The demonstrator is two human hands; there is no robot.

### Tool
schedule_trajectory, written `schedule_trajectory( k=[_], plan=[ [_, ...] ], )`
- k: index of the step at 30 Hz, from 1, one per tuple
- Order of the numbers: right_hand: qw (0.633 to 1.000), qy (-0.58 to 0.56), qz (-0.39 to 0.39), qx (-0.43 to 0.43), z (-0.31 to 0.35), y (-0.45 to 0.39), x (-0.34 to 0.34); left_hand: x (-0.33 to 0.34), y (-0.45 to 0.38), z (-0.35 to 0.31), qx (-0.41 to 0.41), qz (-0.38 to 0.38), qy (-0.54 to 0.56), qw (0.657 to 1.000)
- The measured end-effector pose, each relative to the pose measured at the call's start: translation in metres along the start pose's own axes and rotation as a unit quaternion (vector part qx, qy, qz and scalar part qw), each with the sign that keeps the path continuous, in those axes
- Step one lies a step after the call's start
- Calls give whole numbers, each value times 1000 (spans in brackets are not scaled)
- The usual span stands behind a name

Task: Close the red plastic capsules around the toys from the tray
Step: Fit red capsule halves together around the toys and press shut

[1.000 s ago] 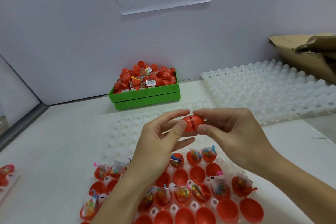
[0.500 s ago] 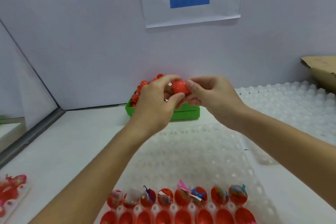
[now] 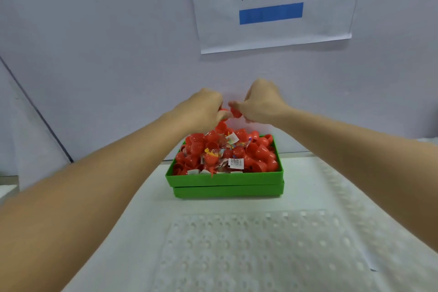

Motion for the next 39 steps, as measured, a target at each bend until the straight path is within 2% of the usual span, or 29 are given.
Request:
schedule_trajectory(
  k=[3,7,14,16,19,23,29,35,39],
  plan=[
    [998,54,17,-26,0,-9,6,2,-10,3,12,4,-63,998],
    [994,91,12,-58,0,-10,6,0,-14,8,23,1,-82,996],
    [991,98,21,-93,5,-7,4,2,-9,4,33,-24,-109,993],
    [992,89,16,-87,2,-5,1,2,-7,3,33,-41,-86,995],
    [995,73,3,-73,-7,-1,-9,3,-3,6,12,-39,12,999],
    [997,43,54,-36,-32,10,-22,5,15,12,-12,-30,141,989],
    [994,-8,106,-13,-54,34,-13,9,62,14,-32,-30,191,981],
    [991,-64,114,6,-58,43,1,6,108,9,-55,-58,257,963],
    [996,-37,86,2,-61,54,-12,-2,136,5,-62,-74,286,953]
  ],
)
Point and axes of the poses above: each hand's wrist, its own y-axis away from the middle knuckle, its own x-axis out of the palm, z = x × y, the point moved 6 cm from there along -y, towards the middle knuckle, and after that the axes turned 8 degrees about -x, right-handed, at the moved point
